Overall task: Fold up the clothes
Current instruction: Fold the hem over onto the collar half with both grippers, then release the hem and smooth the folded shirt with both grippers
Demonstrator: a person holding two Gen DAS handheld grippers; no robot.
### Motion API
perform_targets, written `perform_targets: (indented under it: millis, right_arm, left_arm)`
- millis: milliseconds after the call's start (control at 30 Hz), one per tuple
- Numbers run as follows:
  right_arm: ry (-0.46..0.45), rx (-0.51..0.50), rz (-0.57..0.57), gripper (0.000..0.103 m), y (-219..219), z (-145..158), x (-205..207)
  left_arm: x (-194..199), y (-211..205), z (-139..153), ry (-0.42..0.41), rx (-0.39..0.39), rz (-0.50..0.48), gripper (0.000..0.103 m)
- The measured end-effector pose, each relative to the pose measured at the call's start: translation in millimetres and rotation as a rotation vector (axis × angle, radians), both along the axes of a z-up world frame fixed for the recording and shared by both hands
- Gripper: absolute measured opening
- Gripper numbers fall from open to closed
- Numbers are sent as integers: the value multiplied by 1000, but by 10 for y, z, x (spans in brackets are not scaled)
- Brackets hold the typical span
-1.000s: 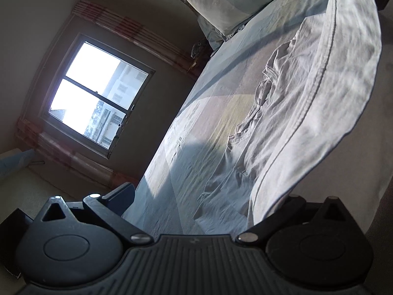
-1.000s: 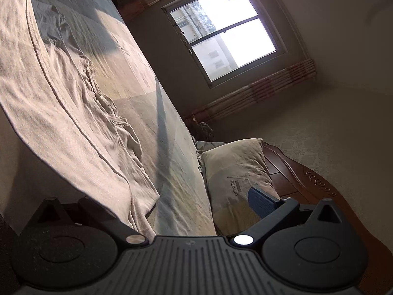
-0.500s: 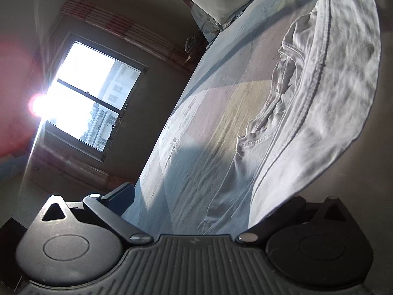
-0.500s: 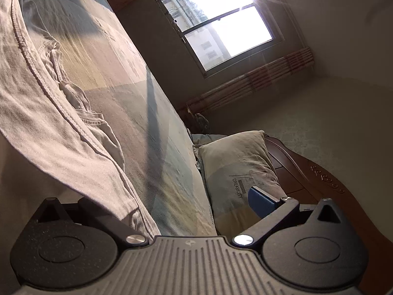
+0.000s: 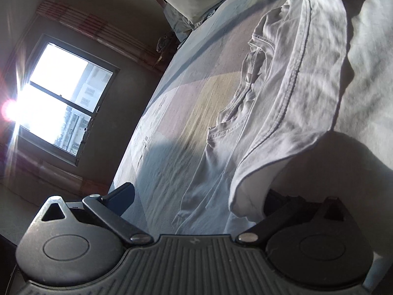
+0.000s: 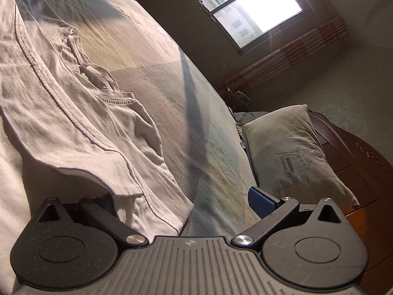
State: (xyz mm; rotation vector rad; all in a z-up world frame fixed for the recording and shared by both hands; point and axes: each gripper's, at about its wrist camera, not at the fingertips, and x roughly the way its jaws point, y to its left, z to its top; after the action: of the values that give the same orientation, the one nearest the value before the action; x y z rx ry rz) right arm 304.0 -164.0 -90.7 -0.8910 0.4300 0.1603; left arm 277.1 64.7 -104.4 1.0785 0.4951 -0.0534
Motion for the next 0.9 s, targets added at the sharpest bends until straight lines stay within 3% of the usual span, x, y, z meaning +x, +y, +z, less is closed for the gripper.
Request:
perform_targets:
  millis: [100,233,300,467,567,767,900]
  right_arm:
    - [57,60,55,103,-55,57,-75]
    - [40,68,90,103,-20,142,89]
    - [63,115,85,103,-47,219,287]
    - [165,219,40,103,-143,253,879]
    - [193,275,12,103,-211,280,1048]
    - [174,379,33,103,-392,564,679]
    - [230,443,32,103,-504,616,226]
  left_arm:
    - [-44,-23,32,22,-15,-23,103]
    - [233,10,219,51,-150,23,103]
    - [475,104,313,88,-253,63,103]
    - [885,254,273,162,-325,130,103]
    - [910,348,377,212,-431,131,102]
    - [563,542,828,202,-593,100,102]
    - [157,687,1042,270,-773,66,102]
